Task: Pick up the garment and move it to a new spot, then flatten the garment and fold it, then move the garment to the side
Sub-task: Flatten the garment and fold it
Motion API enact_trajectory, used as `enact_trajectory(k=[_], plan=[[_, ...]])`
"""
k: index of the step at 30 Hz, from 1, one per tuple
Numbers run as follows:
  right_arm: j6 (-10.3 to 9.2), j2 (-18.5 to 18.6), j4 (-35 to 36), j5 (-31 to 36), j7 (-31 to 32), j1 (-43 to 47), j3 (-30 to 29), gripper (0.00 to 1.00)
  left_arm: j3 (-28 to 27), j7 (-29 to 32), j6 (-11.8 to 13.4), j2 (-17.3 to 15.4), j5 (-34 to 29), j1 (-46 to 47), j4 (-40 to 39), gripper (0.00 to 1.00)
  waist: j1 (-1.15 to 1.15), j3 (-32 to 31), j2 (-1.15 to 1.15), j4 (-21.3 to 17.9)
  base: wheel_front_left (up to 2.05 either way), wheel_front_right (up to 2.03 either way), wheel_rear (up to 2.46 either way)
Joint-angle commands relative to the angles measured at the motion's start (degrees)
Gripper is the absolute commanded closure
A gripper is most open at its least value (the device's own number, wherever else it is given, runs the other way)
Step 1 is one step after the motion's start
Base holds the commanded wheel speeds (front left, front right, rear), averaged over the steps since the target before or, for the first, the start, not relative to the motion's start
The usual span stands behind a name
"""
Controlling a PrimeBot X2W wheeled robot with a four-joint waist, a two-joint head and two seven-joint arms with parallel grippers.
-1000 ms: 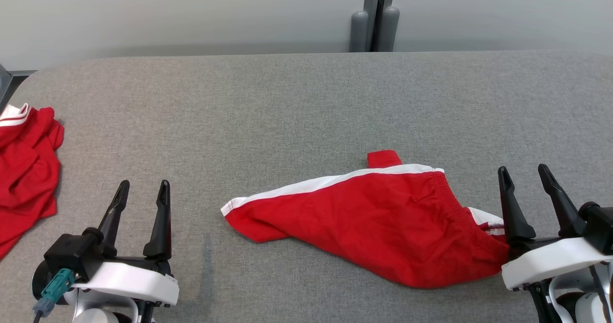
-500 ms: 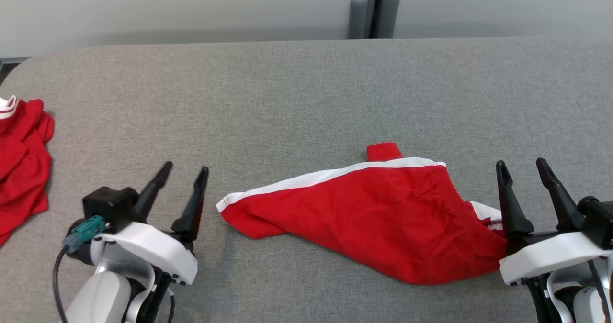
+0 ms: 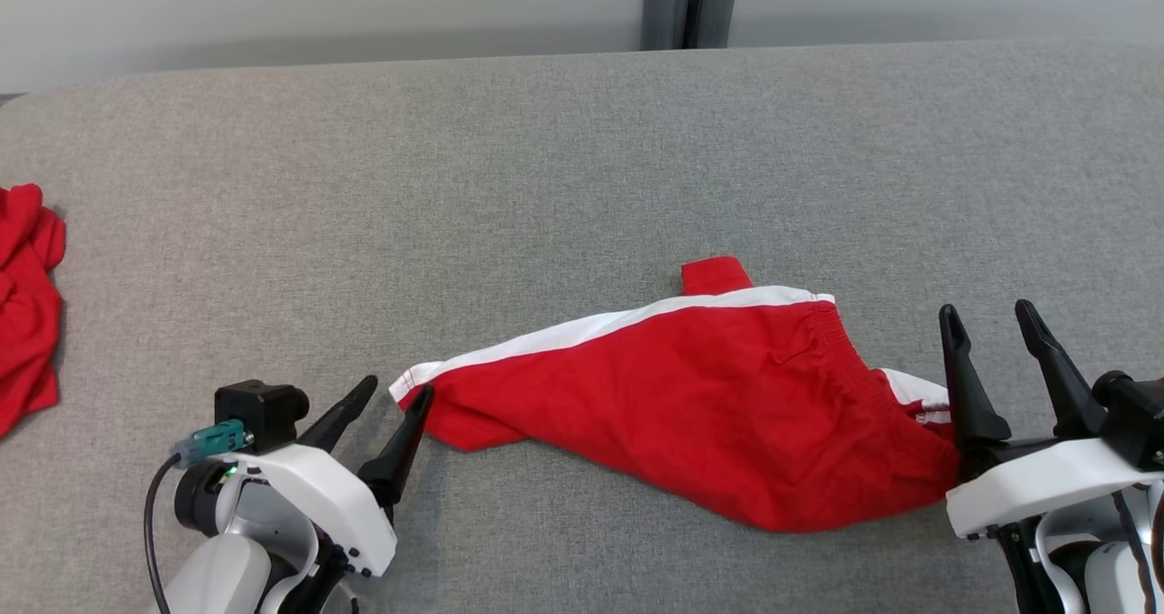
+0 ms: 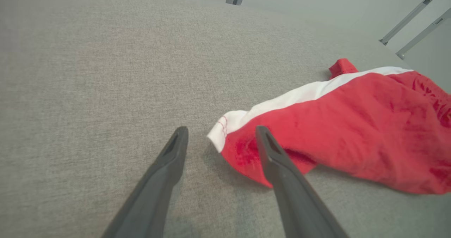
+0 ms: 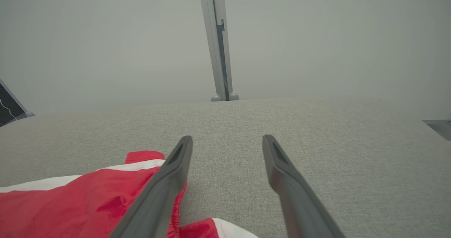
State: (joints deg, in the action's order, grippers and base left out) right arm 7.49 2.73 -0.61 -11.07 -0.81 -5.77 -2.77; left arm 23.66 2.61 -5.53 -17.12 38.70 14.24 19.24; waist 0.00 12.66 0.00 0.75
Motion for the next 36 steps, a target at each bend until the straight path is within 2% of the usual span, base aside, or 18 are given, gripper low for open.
enact_trajectory(k=[1,3,17,21,29,36], plan=[[0.01,0.3,0.0,-0.3,-0.4,-0.9,-0.1,0.0,0.1,-0.1,-0.4,-0.1,0.5,1.0,0.2,0.53,0.0,0.1,0.0,0.0,0.0,0.0,0.0],[0.01,0.3,-0.1,-0.3,-0.5,-0.9,-0.2,0.0,0.2,-0.7,-0.6,-0.2,0.8,1.4,0.5,1.0,0.0,0.3,0.0,0.0,0.0,0.0,0.0],[0.01,0.3,-0.5,0.1,0.2,-4.7,-1.4,0.0,1.5,-2.0,-1.4,-1.0,1.8,2.5,2.1,1.0,0.0,1.3,0.0,0.0,0.0,0.0,0.0],[0.01,1.6,-1.6,-1.1,1.0,-7.5,0.3,0.0,1.3,-2.4,-1.2,-1.2,1.7,3.1,2.3,1.0,0.0,2.0,0.0,-0.1,0.0,0.0,0.0],[0.02,8.8,-9.1,-8.1,6.0,-15.3,11.3,0.0,1.9,-3.0,-1.2,-1.1,0.9,5.0,2.4,1.0,0.0,4.9,0.0,1.2,0.0,0.0,0.0],[0.02,13.6,-10.7,-16.3,12.6,-16.0,19.2,0.0,2.3,-4.1,-1.0,-0.8,0.7,5.9,3.6,1.0,0.0,6.1,0.0,1.9,0.0,0.0,0.0]])
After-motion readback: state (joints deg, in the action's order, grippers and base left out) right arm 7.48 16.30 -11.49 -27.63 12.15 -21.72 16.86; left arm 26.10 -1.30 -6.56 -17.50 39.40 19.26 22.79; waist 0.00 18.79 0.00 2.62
